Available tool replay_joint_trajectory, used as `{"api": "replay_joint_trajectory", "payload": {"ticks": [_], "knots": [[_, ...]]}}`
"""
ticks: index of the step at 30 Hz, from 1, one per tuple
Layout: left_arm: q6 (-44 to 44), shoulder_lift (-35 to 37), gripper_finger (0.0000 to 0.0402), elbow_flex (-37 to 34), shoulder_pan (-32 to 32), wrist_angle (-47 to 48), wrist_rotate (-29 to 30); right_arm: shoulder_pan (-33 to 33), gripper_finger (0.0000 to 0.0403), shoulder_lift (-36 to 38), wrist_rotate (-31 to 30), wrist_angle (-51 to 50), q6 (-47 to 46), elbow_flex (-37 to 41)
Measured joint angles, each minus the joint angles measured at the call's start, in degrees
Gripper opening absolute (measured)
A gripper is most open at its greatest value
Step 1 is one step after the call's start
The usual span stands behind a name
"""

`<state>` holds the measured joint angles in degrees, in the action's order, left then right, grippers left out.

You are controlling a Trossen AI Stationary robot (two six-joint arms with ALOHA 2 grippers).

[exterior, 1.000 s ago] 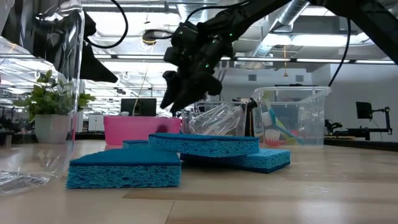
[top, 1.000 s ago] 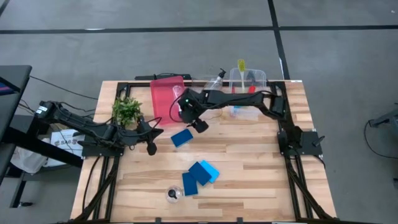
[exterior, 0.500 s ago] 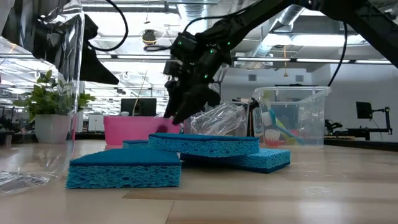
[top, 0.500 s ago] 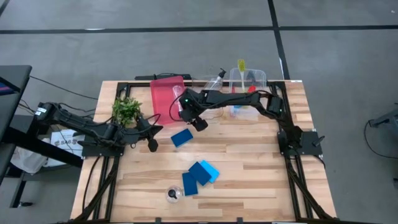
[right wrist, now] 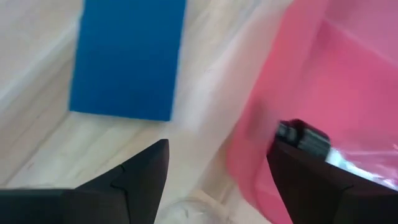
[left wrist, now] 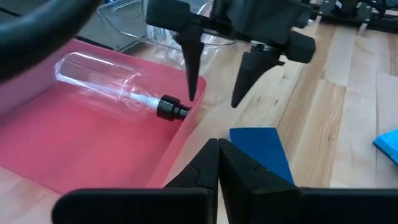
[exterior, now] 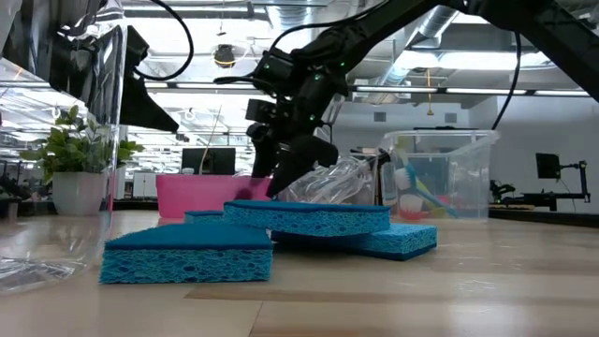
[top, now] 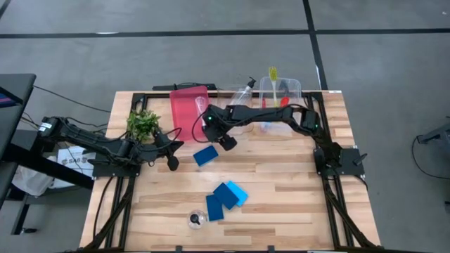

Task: Pick & Place Kitchen Sink Supplies
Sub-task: Put the soap dispenser into the left transparent bin

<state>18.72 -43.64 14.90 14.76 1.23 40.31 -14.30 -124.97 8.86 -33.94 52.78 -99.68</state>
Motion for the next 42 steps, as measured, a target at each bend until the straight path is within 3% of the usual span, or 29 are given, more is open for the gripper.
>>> {"api": "replay_joint_trajectory", "payload": {"ticks": [9,15,23,29,37,42], "knots": [[-0.2,0.0,0.0012,0.0,0.0,0.0,-0.1,1.9,0.0265,0.2,0.1,-1.1,1.2,0.2],[0.0,0.0,0.0007,0.0,0.0,0.0,-1.9,2.7,0.0265,0.2,-4.0,-0.5,1.8,-0.7],[0.0,0.0,0.0011,0.0,0.0,-0.2,-2.4,3.5,0.0265,0.3,-9.6,-8.4,1.1,-9.1],[0.0,0.0,0.0007,0.0,0.0,-0.2,-2.5,4.5,0.0265,0.4,-13.2,-13.9,-7.0,-14.2],[0.0,0.0,0.0012,0.0,0.0,-0.4,-2.5,7.1,0.0265,0.4,-26.7,-18.2,-8.1,-14.6],[-0.7,0.1,0.001,-0.1,0.0,-1.5,-2.5,7.3,0.0265,0.4,-32.8,-13.6,-4.1,-14.6]]}}
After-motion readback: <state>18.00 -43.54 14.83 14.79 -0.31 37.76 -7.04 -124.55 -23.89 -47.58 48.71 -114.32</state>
